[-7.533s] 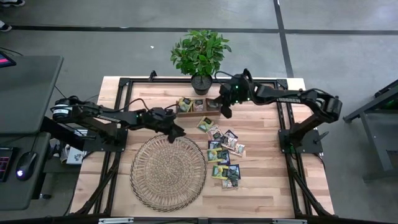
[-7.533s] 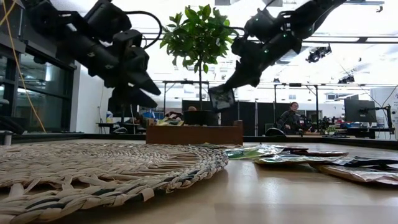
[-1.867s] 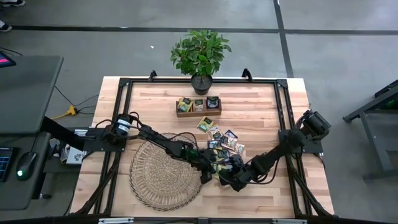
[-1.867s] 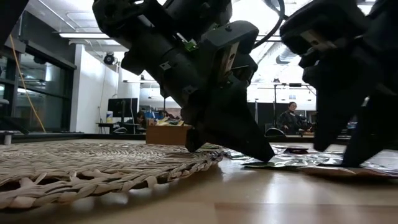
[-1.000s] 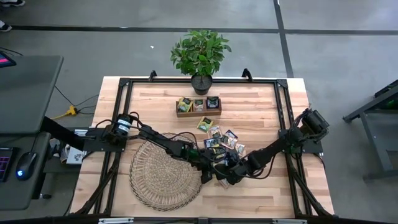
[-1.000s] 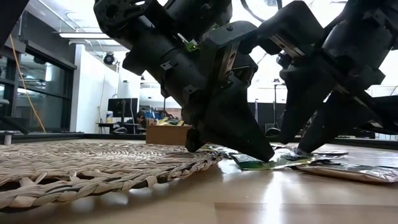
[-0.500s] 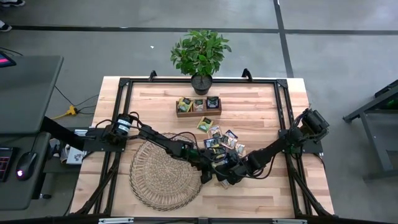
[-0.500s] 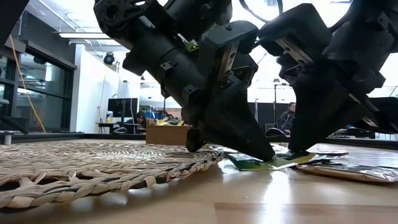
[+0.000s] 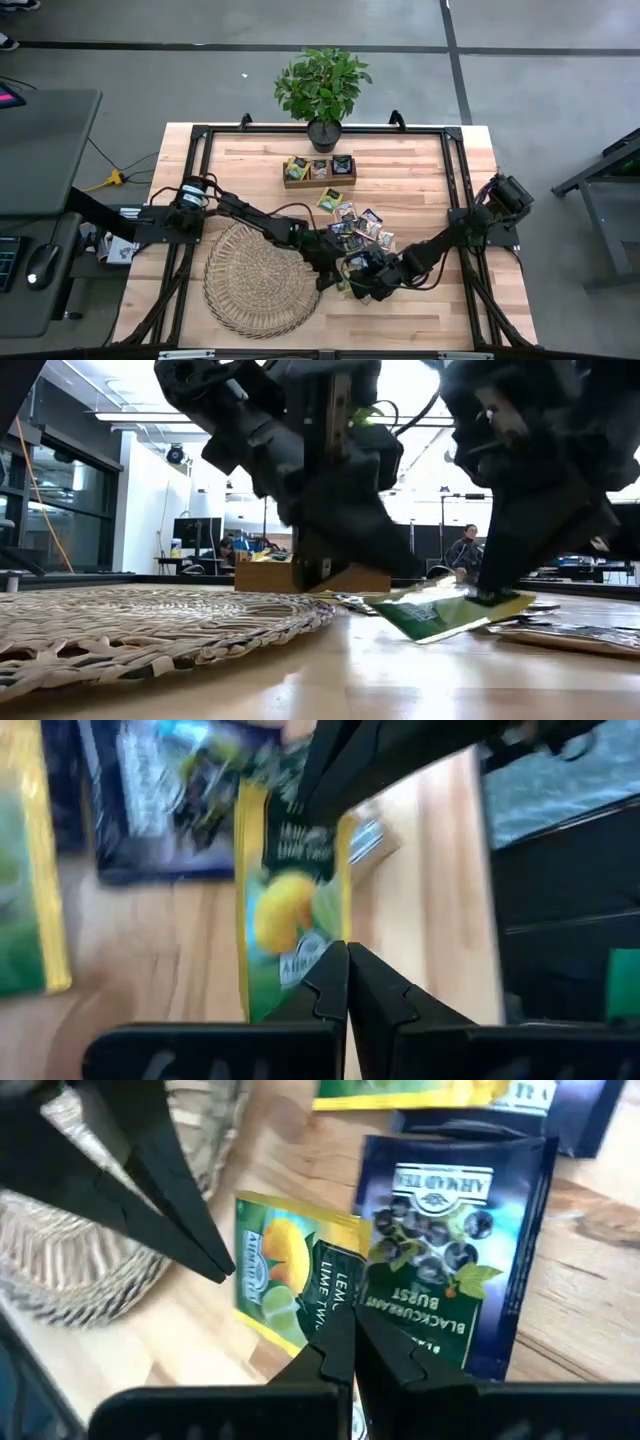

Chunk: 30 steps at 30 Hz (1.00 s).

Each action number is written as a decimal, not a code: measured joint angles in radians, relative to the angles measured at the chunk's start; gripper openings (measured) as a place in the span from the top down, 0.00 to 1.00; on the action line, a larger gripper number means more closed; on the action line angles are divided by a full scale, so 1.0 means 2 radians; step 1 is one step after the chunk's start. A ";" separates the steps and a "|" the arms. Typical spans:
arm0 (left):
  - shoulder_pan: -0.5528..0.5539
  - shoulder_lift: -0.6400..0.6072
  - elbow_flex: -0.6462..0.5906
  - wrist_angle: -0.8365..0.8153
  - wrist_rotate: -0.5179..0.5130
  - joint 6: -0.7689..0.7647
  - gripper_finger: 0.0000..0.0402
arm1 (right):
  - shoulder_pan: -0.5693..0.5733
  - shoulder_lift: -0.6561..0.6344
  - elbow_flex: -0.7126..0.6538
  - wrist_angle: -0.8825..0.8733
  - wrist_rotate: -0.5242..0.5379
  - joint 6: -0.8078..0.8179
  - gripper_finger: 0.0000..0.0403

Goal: Pick & Place Tea
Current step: Put the yellow tea bag into the left section of the wooden organizer

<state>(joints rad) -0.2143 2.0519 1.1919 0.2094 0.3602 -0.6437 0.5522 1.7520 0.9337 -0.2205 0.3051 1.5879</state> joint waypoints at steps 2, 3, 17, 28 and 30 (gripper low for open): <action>0.003 -0.012 0.000 -0.007 0.017 0.000 1.00 | 0.000 -0.011 0.000 -0.005 0.000 -0.017 1.00; 0.004 -0.018 -0.001 -0.005 0.026 0.001 1.00 | 0.000 -0.018 0.000 -0.011 0.000 -0.028 1.00; 0.006 -0.079 0.002 -0.031 0.004 0.040 1.00 | -0.027 -0.135 0.000 -0.084 -0.016 -0.250 1.00; 0.006 -0.109 0.003 -0.080 -0.046 0.136 1.00 | -0.038 -0.167 0.000 -0.109 -0.103 -0.367 1.00; 0.006 -0.109 0.003 -0.074 -0.057 0.155 1.00 | -0.038 -0.167 0.000 -0.112 -0.109 -0.380 1.00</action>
<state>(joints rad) -0.2020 1.8343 1.1973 0.0606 0.2456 -0.3340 0.4767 1.4174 0.9344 -0.4446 0.0865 0.8285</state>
